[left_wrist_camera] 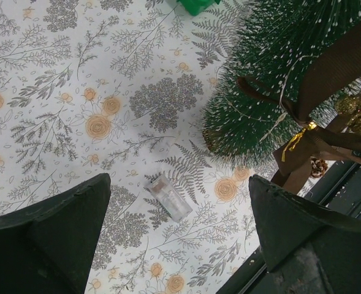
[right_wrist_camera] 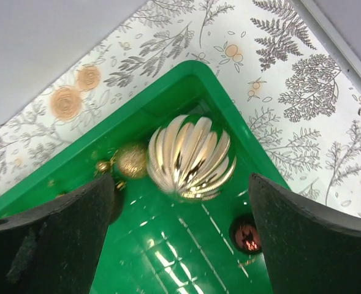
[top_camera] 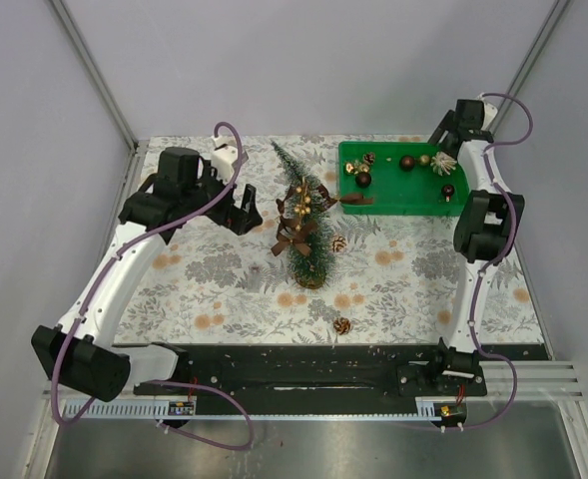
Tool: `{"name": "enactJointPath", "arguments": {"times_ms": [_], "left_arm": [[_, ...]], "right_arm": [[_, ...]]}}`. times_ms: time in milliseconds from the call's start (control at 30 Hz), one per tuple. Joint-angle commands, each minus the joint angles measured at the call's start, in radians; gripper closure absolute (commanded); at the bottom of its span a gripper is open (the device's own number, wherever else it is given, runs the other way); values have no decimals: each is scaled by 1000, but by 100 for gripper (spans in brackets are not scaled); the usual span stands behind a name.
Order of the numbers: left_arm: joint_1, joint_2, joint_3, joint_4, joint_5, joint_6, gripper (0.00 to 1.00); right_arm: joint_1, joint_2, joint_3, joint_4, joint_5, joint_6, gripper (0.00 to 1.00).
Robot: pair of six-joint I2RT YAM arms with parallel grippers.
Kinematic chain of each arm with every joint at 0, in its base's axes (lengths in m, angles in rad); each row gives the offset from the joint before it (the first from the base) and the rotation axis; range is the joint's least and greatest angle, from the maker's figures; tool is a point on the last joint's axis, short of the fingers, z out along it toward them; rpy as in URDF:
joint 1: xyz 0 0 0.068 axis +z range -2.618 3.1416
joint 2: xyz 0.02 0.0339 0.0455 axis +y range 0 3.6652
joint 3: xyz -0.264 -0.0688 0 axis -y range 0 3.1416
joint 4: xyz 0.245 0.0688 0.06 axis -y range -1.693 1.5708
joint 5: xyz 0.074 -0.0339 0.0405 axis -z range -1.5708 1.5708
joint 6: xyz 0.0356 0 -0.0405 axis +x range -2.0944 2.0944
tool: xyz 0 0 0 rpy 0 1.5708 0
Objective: Decorate the small christmas tree
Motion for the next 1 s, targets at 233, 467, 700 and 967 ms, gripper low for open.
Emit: {"name": "enactJointPath", "arguments": {"times_ms": [233,467,700,967], "left_arm": [[5,50,-18,112,87,-36,1],[5,84,-6,117,127,-46,1],[5,76,-25,116,119,-39,1],[5,72,-37,116,119,-33,1]], "right_arm": [[-35,190,212,-155,8,11,0],[-42,224,221,-158,-8,21,1],[-42,224,233,-122,-18,16,8],[-40,143,96,-5,-48,11,23]]}}
